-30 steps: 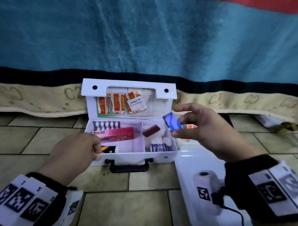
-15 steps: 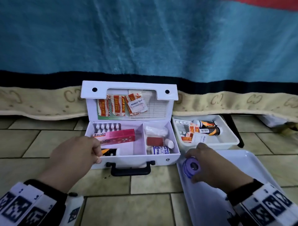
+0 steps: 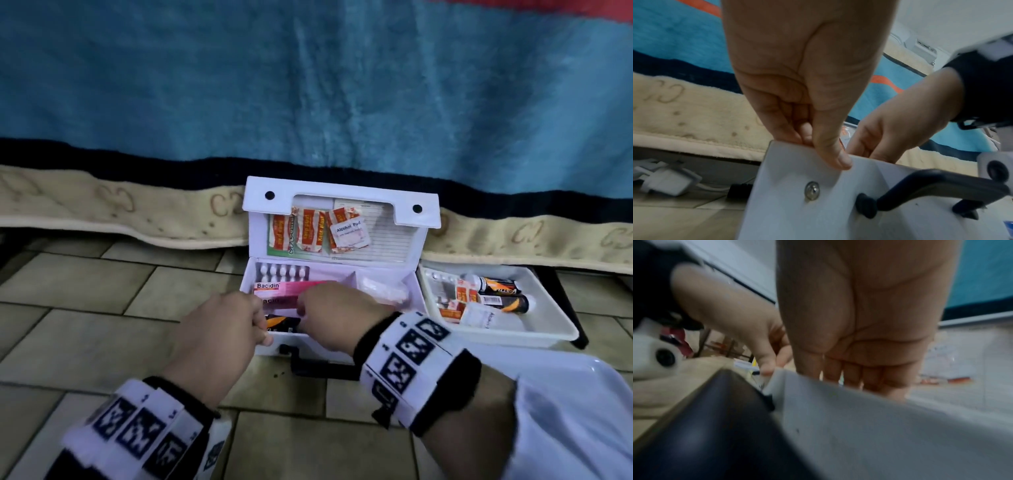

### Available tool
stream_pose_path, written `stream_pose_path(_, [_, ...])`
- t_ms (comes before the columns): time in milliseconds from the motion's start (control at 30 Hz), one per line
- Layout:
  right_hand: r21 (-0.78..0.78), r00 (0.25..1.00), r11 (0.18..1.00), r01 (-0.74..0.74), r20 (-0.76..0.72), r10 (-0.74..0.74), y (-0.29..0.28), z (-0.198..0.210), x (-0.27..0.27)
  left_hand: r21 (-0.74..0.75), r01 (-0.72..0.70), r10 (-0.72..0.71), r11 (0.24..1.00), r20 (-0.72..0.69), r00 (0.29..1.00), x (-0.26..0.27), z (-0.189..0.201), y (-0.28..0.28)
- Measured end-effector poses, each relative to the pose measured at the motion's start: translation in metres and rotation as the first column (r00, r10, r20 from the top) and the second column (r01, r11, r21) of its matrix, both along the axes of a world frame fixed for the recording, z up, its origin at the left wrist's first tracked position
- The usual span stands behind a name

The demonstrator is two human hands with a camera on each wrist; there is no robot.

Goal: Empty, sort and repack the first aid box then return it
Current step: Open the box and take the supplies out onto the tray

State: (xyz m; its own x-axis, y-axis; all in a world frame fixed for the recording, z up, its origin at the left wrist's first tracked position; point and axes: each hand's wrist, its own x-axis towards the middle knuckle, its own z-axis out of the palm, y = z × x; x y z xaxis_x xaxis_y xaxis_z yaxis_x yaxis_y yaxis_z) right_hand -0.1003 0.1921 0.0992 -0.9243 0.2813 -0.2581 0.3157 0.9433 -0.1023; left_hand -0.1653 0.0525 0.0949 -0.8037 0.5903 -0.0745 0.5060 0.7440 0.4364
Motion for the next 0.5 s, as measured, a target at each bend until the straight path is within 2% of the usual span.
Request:
stream_pose_path(133, [-0.035, 0.985, 0.995, -0.091, 0.142, 0.095, 0.006, -0.011, -0.016, -0.017, 0.020, -0.020, 1.000, 0.011, 1.000, -0.002, 0.001, 0.001])
stream_pose_path(267, [-0.028, 0.984, 0.996, -0.090, 0.154, 0.093, 0.009, -0.014, -0.016, -0.008, 0.019, -0.019, 1.000, -0.003, 1.000, -0.001, 0.002, -0.001])
stream_pose_path(367, [-0.038, 0.995, 0.997, -0.063, 0.073, 0.066, 0.009, -0.003, -0.009, -0.006, 0.027, -0.027, 1.000, -0.010, 1.000, 0.000, 0.003, -0.001])
stream_pose_path(433, [-0.119, 0.999, 0.993, -0.011, -0.044, 0.006, 0.009, 0.017, 0.006, -0.021, 0.030, -0.031, 0.999, -0.014, 0.999, -0.001, 0.005, 0.000])
stream_pose_path(500, [-0.258, 0.970, 0.963, 0.071, -0.207, -0.127, 0.016, 0.039, 0.029, -0.029, 0.031, -0.031, 0.999, -0.023, 0.999, -0.001, 0.005, 0.000])
